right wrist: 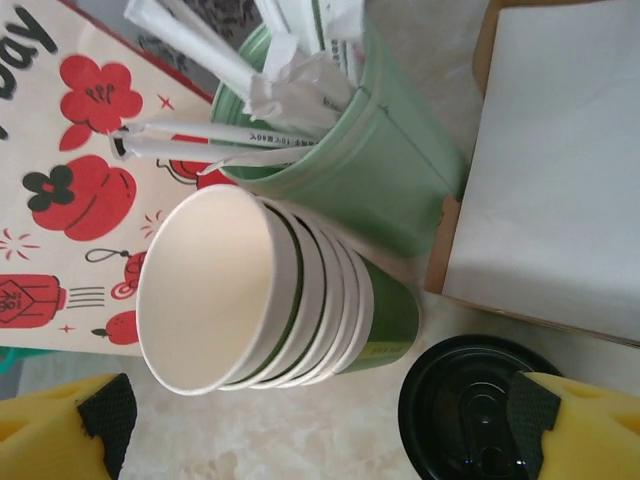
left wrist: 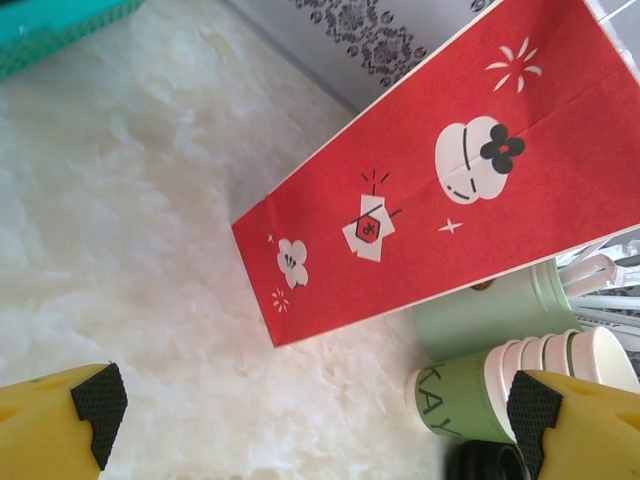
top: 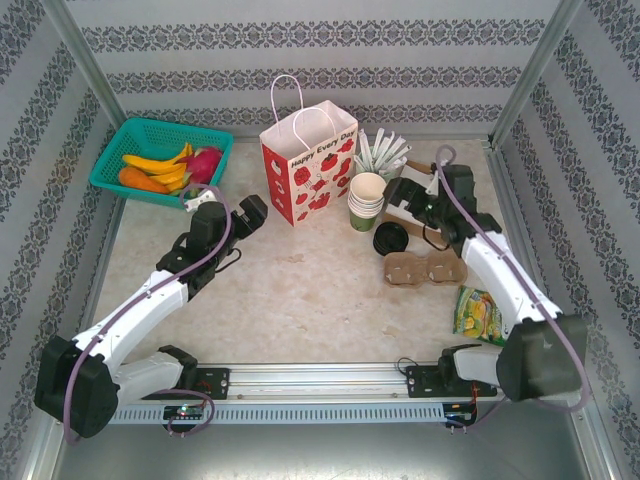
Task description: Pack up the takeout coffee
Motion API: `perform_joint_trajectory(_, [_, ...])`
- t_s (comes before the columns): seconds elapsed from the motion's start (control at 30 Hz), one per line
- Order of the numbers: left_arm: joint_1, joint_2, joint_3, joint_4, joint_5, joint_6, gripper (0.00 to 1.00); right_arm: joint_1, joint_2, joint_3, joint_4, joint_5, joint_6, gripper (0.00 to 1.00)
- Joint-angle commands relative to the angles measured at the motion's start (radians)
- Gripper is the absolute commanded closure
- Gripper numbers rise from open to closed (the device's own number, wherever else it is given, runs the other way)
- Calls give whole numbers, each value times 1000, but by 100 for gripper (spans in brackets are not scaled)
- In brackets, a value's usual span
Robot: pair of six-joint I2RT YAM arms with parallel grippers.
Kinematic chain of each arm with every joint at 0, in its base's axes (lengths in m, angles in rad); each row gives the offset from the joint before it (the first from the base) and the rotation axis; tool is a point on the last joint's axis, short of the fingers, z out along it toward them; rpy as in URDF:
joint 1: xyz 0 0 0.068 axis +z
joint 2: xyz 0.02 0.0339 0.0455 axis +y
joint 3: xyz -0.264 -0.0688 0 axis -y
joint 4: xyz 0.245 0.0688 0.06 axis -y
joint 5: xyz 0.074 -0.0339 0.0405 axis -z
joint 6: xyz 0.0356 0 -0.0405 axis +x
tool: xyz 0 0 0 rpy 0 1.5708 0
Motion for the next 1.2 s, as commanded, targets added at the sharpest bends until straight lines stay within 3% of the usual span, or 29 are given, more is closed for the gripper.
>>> perform_joint_trajectory(0.0, [-10,-5,-16,-72,21,-101,0,31,73,130,-204,48,-36,6])
perform_joint_trajectory(0.23, [-9,17,-24,-13,41,-24,1,72,227,325,-367,127,-76,16])
perform_joint_trajectory(0.43, [-9,28,0,-35,25,21,0,113,324,472,-462,280,-142,27])
perform_joint_trajectory(0.83, [-8,59,-12,-28,23,46,0,165,461,637,-558,335,-200,60])
perform_joint_trajectory(0.93, [-8,52,-18,-24,13,49,0,181,479,658,-574,387,-216,64])
perform_joint_trajectory(1.17, [-8,50,-15,-50,-15,56,0,185,502,674,-573,382,-221,75])
